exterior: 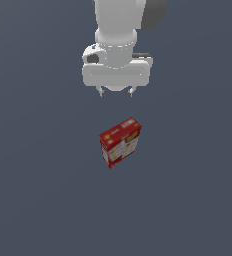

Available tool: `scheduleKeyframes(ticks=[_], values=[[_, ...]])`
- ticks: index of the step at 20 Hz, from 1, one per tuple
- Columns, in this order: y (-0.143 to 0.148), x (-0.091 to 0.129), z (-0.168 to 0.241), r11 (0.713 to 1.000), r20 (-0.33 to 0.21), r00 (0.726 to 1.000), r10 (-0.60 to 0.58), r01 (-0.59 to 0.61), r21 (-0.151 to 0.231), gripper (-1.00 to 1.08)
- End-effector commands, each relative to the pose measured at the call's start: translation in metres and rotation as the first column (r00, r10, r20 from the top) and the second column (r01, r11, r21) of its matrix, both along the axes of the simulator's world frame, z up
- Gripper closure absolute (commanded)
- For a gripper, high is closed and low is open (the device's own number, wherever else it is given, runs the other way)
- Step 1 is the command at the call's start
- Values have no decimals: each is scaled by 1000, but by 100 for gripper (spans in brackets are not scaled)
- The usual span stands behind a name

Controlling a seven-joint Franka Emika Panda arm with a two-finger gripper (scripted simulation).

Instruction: Pick up the object and move it to a goal position.

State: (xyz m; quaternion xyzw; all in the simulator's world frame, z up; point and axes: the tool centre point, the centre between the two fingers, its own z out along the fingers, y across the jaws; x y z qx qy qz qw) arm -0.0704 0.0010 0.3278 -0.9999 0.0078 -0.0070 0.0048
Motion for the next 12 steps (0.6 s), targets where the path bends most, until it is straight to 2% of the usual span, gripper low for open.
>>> scheduleKeyframes(ticks=[1,12], values=[[0,0,0,1000,0,1000,0,0,0,-92],[3,-1,-8,1000,-6,1000,-11,10,-23,-92]])
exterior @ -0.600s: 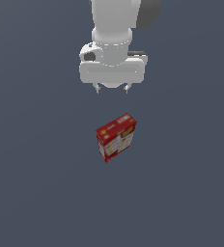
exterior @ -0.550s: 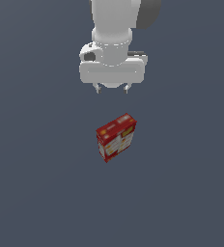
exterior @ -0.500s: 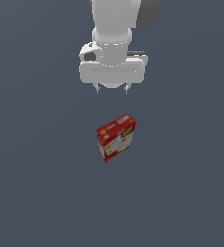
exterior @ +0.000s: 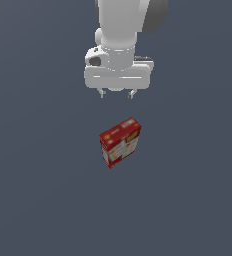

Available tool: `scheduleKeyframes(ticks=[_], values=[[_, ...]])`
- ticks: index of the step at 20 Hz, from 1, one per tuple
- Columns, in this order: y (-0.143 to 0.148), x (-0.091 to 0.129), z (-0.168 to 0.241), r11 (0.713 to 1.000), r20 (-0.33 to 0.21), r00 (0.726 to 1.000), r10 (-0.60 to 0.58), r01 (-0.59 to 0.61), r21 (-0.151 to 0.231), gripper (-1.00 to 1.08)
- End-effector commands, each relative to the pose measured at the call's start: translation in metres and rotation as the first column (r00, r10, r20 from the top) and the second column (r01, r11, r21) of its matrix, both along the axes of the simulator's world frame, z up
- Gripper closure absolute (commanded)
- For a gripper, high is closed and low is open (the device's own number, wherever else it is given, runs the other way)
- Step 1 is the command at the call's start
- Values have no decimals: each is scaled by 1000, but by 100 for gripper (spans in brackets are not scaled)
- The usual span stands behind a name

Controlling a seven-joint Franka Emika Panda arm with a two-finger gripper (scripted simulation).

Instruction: Pick up the object and move it to a goal position.

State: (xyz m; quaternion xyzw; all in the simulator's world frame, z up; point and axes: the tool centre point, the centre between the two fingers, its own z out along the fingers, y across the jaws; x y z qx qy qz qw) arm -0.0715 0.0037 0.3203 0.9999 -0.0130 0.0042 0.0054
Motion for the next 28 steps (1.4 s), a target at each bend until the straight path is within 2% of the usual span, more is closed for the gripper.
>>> scheduleKeyframes(ticks=[1,10,18,23,28], values=[[0,0,-1,1000,0,1000,1,-1,-3,-92],[1,3,-4,999,0,999,-41,41,0,-92],[3,14,-13,986,-1,986,-166,166,5,-92],[4,24,-22,959,-2,959,-282,282,9,-92],[6,34,-33,915,-4,915,-403,403,12,-92]])
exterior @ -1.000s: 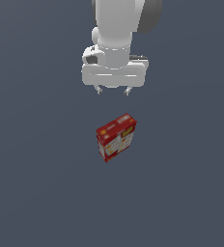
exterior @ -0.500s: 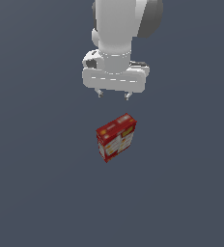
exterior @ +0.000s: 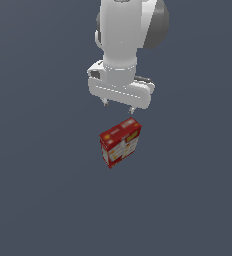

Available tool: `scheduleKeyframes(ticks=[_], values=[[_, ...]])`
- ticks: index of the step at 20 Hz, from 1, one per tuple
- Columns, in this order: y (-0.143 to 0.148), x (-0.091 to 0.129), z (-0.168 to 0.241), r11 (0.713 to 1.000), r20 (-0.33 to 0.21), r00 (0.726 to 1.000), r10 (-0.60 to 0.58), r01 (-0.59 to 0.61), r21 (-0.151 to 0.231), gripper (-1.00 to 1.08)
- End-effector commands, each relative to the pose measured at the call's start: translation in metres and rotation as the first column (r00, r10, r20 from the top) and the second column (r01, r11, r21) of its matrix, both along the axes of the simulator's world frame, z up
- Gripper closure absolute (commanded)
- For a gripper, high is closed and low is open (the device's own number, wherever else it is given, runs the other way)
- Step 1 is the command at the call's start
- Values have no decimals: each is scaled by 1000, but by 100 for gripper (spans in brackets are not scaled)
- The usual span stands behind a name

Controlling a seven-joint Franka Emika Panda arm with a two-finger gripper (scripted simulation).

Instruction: Pick up the object and move it to a goal position.

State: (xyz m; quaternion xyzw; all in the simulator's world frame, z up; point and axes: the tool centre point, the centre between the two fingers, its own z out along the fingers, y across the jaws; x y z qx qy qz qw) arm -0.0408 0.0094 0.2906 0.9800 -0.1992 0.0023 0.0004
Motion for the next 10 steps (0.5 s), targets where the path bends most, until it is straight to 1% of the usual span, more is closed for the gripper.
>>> scheduleKeyframes(ticks=[1,5,10], values=[[1,5,-5,998,0,998,-66,66,1,-92],[2,13,-14,986,-2,986,-168,168,3,-92],[4,23,-26,956,-3,956,-294,294,4,-92]])
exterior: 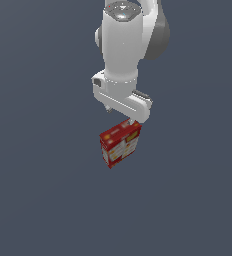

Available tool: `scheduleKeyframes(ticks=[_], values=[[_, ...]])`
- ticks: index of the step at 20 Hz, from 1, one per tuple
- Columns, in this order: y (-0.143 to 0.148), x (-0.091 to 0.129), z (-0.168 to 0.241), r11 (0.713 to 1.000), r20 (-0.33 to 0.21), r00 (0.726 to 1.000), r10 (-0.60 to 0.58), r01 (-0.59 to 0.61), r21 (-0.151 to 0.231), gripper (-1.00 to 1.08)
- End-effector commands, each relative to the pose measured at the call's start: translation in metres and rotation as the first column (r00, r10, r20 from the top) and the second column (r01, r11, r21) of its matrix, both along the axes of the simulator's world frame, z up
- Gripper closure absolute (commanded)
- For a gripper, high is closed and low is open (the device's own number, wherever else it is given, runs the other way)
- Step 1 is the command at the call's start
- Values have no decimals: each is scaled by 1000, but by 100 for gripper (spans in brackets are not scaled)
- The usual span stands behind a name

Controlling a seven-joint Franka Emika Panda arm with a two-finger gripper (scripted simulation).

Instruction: Pick up the object and move it to a goal position.

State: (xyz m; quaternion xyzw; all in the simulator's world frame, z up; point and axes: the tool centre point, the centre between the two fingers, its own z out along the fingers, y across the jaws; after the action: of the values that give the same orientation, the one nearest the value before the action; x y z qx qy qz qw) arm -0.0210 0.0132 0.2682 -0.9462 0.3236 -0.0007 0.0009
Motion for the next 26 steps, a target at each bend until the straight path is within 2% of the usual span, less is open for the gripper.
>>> scheduleKeyframes(ticks=[1,7,13,26], values=[[1,5,-6,998,0,998,-65,65,0,-92],[3,13,-17,983,-2,983,-183,183,0,-92],[4,18,-24,968,-2,968,-253,253,-1,-92],[4,19,-38,962,-2,962,-272,272,-1,-92]])
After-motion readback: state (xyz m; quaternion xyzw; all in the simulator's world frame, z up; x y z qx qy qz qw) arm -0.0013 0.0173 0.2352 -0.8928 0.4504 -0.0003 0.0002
